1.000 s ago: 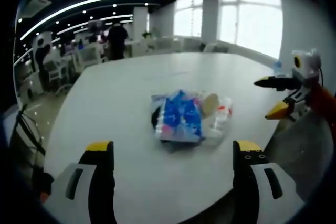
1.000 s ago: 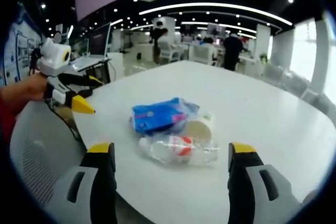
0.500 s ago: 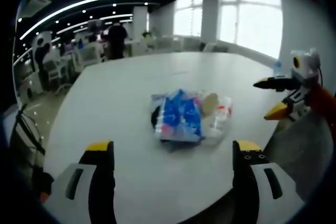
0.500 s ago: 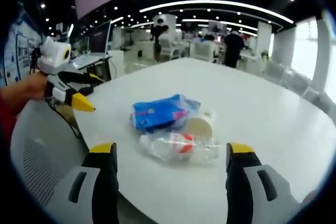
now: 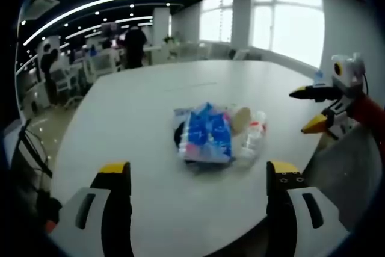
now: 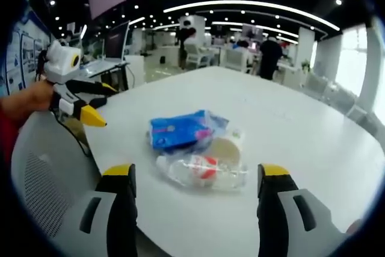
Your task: Arrange the tabletop items into an orderly group along one side of the table until the central work area is clear of visible clutter.
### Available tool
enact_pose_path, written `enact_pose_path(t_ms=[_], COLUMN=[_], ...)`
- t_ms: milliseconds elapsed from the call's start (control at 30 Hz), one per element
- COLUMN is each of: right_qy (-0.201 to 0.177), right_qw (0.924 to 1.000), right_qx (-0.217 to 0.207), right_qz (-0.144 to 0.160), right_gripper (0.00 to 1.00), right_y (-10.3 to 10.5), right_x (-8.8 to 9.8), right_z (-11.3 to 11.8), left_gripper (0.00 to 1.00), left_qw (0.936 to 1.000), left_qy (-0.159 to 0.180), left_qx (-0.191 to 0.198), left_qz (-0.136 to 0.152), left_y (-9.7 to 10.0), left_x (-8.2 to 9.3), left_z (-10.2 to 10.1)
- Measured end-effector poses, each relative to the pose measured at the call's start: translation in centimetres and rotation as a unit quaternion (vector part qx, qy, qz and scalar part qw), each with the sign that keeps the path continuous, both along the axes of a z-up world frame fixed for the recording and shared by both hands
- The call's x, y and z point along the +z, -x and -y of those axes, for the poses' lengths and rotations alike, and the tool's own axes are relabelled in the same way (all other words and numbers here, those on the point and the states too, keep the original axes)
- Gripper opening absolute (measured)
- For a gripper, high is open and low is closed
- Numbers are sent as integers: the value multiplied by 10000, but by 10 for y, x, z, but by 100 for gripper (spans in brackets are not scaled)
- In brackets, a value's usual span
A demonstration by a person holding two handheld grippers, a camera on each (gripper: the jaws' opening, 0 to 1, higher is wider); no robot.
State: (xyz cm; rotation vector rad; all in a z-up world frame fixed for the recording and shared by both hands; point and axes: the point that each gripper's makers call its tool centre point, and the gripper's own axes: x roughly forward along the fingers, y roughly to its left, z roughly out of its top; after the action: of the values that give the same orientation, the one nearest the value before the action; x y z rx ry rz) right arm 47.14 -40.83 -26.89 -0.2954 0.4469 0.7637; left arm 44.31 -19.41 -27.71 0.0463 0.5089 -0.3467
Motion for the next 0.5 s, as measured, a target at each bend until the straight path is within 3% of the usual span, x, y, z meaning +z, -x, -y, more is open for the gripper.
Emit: enact_pose_path(t_ms=[500], right_qy=[359], right_qw=[9988], right_qx=[339], right_qz=[73], right_gripper=[80], right_y=[-37], right_x=[1], right_z=[-3], left_gripper=[90], left_qw=[10000], left_qy=[-25], left_qx=[-6], left_qz=[-49], left_y=[0], left_x=[-2], left_z=[0])
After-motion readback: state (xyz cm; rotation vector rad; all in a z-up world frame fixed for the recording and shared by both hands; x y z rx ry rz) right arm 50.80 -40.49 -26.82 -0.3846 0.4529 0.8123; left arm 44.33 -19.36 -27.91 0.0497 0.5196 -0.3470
